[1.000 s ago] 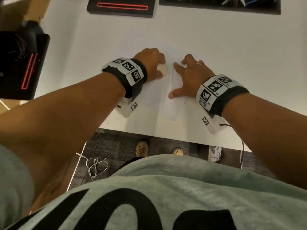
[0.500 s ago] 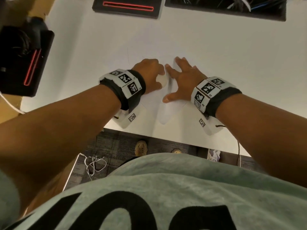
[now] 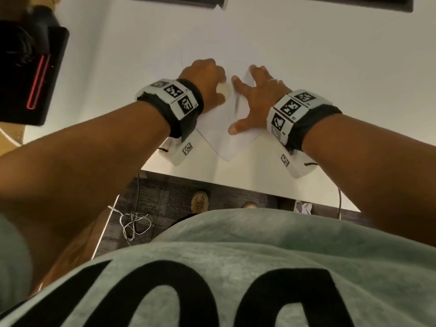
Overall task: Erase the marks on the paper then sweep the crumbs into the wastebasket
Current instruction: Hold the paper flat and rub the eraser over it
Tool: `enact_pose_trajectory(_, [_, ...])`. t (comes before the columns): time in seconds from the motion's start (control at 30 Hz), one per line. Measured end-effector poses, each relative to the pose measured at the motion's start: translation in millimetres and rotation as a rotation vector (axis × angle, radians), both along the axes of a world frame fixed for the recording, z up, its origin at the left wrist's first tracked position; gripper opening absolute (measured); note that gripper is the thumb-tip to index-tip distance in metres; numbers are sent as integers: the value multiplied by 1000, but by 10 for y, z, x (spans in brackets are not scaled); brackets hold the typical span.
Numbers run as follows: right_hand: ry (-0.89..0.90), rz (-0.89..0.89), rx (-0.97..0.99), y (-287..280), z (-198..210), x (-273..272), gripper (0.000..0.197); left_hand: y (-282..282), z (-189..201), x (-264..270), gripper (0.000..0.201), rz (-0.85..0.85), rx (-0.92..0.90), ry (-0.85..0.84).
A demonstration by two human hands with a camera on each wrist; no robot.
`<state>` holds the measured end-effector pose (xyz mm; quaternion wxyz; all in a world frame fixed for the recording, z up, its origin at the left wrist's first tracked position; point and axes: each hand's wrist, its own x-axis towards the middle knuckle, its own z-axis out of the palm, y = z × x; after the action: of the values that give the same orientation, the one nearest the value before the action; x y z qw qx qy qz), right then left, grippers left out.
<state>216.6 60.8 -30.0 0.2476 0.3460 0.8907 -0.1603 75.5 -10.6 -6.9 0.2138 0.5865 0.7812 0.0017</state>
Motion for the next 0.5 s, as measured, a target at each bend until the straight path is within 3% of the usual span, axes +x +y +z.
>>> enact_pose_trajectory(0.17, [-3, 11, -7, 13, -13, 10, 125, -136, -37, 82, 46, -88, -68, -2])
enact_pose_trajectory(0.33, [-16, 11, -5, 16, 7, 9, 128, 35, 45, 55, 45, -29, -15, 33])
enact_pose_trajectory(0.5, [-12, 14, 3, 19, -22, -3, 129, -78, 5, 96, 47, -133, -89, 59])
